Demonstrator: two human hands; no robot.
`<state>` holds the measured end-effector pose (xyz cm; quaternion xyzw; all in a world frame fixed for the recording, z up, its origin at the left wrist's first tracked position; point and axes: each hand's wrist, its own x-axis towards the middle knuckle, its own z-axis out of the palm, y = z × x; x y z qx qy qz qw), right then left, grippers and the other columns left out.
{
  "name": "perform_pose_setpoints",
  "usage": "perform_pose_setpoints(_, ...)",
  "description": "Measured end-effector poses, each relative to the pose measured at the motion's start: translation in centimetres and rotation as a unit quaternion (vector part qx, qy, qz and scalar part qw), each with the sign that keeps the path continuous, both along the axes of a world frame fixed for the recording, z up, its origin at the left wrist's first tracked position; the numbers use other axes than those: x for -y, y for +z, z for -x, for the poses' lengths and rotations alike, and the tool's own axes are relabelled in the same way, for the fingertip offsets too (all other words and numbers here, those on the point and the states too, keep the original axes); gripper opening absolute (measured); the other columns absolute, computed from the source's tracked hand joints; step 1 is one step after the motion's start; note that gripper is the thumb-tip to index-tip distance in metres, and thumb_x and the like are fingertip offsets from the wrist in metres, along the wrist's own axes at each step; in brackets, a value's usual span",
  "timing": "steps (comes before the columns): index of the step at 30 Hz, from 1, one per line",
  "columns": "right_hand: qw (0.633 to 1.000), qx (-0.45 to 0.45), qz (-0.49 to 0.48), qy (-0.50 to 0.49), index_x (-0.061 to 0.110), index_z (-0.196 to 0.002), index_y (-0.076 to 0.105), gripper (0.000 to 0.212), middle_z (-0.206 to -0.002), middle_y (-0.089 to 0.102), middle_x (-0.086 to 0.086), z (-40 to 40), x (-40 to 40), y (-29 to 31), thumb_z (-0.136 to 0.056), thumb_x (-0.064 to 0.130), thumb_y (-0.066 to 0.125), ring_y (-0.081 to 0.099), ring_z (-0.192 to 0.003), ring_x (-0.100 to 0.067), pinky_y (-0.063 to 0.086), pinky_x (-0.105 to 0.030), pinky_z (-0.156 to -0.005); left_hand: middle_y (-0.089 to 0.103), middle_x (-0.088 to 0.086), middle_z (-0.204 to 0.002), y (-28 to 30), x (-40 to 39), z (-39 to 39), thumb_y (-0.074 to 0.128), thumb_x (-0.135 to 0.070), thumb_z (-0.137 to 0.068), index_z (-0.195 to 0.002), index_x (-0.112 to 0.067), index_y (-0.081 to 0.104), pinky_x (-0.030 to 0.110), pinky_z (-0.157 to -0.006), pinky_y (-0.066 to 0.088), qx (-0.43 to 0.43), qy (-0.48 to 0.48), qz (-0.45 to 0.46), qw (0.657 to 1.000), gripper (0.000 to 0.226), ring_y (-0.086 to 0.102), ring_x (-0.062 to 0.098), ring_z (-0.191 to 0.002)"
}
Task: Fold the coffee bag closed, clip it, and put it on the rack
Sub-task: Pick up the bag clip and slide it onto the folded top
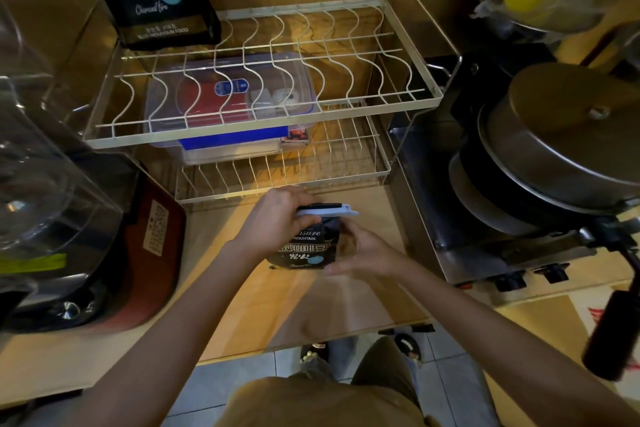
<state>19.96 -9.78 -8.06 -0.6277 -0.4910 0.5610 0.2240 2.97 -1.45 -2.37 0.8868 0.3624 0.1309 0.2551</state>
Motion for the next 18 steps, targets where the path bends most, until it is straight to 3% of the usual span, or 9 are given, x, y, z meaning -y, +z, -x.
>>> perform_pose_setpoints(2, 1.000, -0.020, 0.002, -0.013, 0.017, -0.133, 0.036, 0.082, -0.124, 0.050, 0.006, 0.9, 0.1, -1.1, -0.064, 0.009, 0.081, 0.050, -0.112, -0.005, 0.047, -0.010, -0.085, 0.064, 0.007, -0.119, -0.2, 0.4, 0.5, 0.067, -0.024, -0.077, -0.123, -0.019, 0.053, 0.040, -0.098, 0.043, 0.004, 0.023, -0.006, 1.000, 0.048, 0.056, 0.022, -0.111)
perform_pose_setpoints(5, 0.997, -0.010, -0.021, -0.067, 0.017, -0.130, 0.042, 0.086, -0.129, 0.055, -0.006, 1.4, -0.1, -2.4, -0.053, 0.020, 0.082, 0.053, -0.118, -0.023, 0.047, -0.044, -0.100, 0.044, 0.002, -0.140, -0.8, 0.9, 2.5, 0.075, -0.036, -0.066, -0.137, -0.027, 0.030, 0.044, -0.108, 0.027, 0.019, 0.133, 0.017, 0.991, 0.084, 0.037, 0.020, -0.130)
perform_pose_setpoints(7, 0.996, 0.005, -0.032, -0.089, 0.018, -0.125, 0.047, 0.085, -0.125, 0.058, -0.007, 1.3, -0.1, -3.4, -0.047, 0.026, 0.080, 0.055, -0.114, -0.024, 0.047, -0.050, -0.098, 0.033, 0.003, -0.147, -2.3, 1.0, 4.5, 0.079, -0.039, -0.060, -0.140, -0.025, 0.023, 0.043, -0.107, 0.029, 0.073, 0.229, 0.139, 0.961, 0.099, 0.030, 0.020, -0.135)
perform_pose_setpoints(8, 0.995, 0.013, -0.036, -0.095, 0.019, -0.124, 0.049, 0.083, -0.124, 0.059, -0.007, 1.2, -0.2, -3.7, -0.047, 0.026, 0.080, 0.056, -0.113, -0.024, 0.047, -0.051, -0.097, 0.031, 0.005, -0.149, -3.3, 1.0, 5.4, 0.081, -0.042, -0.055, -0.140, -0.022, 0.022, 0.041, -0.106, 0.031, 0.118, 0.260, 0.241, 0.928, 0.105, 0.029, 0.021, -0.136)
perform_pose_setpoints(10, 0.994, 0.036, -0.044, -0.098, 0.018, -0.124, 0.049, 0.080, -0.125, 0.059, -0.008, 1.4, -0.2, -3.5, -0.051, 0.020, 0.082, 0.056, -0.114, -0.025, 0.047, -0.050, -0.098, 0.031, 0.006, -0.149, -5.3, 1.2, 7.0, 0.082, -0.055, -0.041, -0.140, -0.017, 0.025, 0.036, -0.106, 0.032, 0.179, 0.264, 0.410, 0.855, 0.121, 0.030, 0.020, -0.136)
perform_pose_setpoints(11, 0.993, 0.045, -0.047, -0.096, 0.015, -0.125, 0.048, 0.078, -0.126, 0.058, -0.008, 1.4, -0.3, -3.3, -0.054, 0.014, 0.082, 0.055, -0.115, -0.025, 0.046, -0.049, -0.099, 0.032, 0.006, -0.149, -6.3, 1.3, 7.5, 0.084, -0.056, -0.037, -0.140, -0.016, 0.027, 0.036, -0.107, 0.031, 0.182, 0.254, 0.450, 0.836, 0.124, 0.031, 0.019, -0.135)
perform_pose_setpoints(13, 0.993, 0.051, -0.051, -0.090, 0.011, -0.127, 0.046, 0.078, -0.127, 0.056, -0.009, 1.5, -0.4, -3.3, -0.057, 0.005, 0.082, 0.053, -0.117, -0.024, 0.045, -0.044, -0.101, 0.041, 0.004, -0.144, -7.8, 1.4, 7.6, 0.087, -0.036, -0.046, -0.137, -0.017, 0.032, 0.037, -0.107, 0.035, 0.163, 0.221, 0.474, 0.837, 0.109, 0.036, 0.018, -0.133)
perform_pose_setpoints(15, 0.992, 0.060, -0.053, -0.097, 0.011, -0.127, 0.045, 0.079, -0.127, 0.057, -0.010, 1.7, -0.5, -3.3, -0.057, 0.003, 0.082, 0.053, -0.117, -0.023, 0.046, -0.042, -0.101, 0.054, 0.003, -0.128, -8.9, 1.6, 6.6, 0.081, -0.006, -0.057, -0.128, -0.018, 0.042, 0.036, -0.098, 0.043, 0.143, 0.198, 0.450, 0.859, 0.082, 0.045, 0.025, -0.125)
perform_pose_setpoints(18, 0.989, 0.064, -0.056, -0.122, 0.008, -0.125, 0.048, 0.079, -0.124, 0.060, -0.013, 1.8, -0.6, -3.2, -0.055, 0.001, 0.083, 0.056, -0.115, -0.025, 0.046, -0.046, -0.100, 0.059, 0.006, -0.116, -9.6, 1.6, 5.3, 0.080, 0.001, -0.055, -0.119, -0.020, 0.045, 0.043, -0.099, 0.043, 0.127, 0.223, 0.373, 0.892, 0.077, 0.053, 0.031, -0.115)
